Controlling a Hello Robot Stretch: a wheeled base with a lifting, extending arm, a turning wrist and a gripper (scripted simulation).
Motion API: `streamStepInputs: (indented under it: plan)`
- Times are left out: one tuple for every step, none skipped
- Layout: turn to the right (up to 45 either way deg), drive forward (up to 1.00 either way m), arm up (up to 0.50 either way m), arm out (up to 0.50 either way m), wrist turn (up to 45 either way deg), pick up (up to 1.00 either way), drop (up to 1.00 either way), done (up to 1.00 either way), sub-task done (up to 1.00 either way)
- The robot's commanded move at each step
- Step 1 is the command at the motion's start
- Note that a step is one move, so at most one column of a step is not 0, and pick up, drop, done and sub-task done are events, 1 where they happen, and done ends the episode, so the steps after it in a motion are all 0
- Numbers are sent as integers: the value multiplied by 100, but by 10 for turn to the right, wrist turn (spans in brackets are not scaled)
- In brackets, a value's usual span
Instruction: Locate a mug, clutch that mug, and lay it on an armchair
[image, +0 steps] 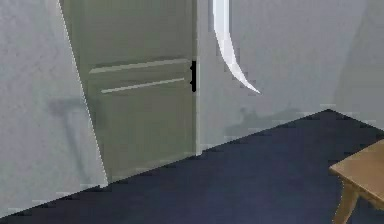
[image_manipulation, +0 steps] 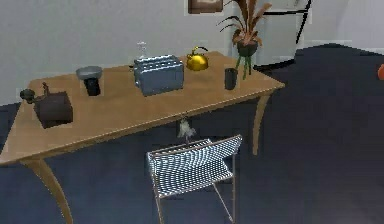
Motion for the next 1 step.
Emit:
streamStepInputs:
  plan:
    - [0, 55, 0, 0, 0, 0, 0, 0, 0]
